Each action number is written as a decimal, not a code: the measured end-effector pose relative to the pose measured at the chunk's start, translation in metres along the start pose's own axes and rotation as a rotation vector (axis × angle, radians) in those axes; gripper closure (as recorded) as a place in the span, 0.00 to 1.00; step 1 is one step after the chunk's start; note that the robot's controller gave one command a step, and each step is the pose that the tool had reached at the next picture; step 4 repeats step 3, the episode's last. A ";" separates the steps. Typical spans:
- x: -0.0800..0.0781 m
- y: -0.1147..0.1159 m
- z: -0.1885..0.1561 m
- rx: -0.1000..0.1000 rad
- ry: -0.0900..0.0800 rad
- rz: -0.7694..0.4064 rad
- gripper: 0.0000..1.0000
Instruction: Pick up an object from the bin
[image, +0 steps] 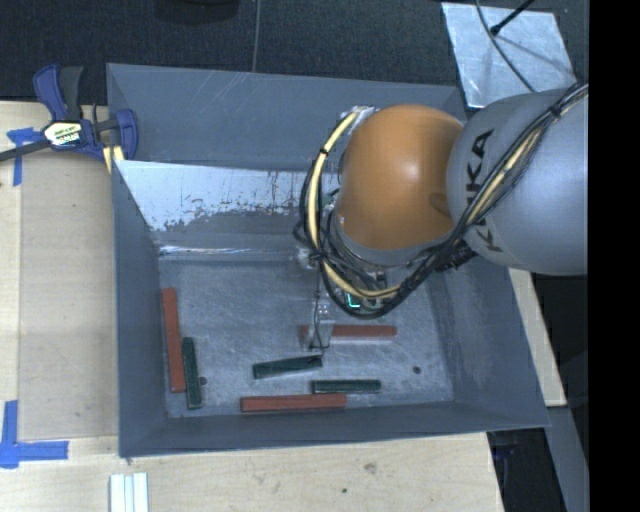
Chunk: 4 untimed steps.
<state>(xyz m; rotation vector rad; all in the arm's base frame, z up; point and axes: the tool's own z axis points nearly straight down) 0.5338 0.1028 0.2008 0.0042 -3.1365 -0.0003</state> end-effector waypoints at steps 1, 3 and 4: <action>0.019 0.004 0.131 -0.001 -0.007 -0.034 0.00; -0.004 0.006 -0.071 0.001 -0.012 -0.348 1.00; -0.004 0.006 -0.071 0.001 -0.012 -0.348 1.00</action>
Offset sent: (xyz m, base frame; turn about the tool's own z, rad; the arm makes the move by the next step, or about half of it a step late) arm -0.0201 0.0045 -0.1308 -0.0357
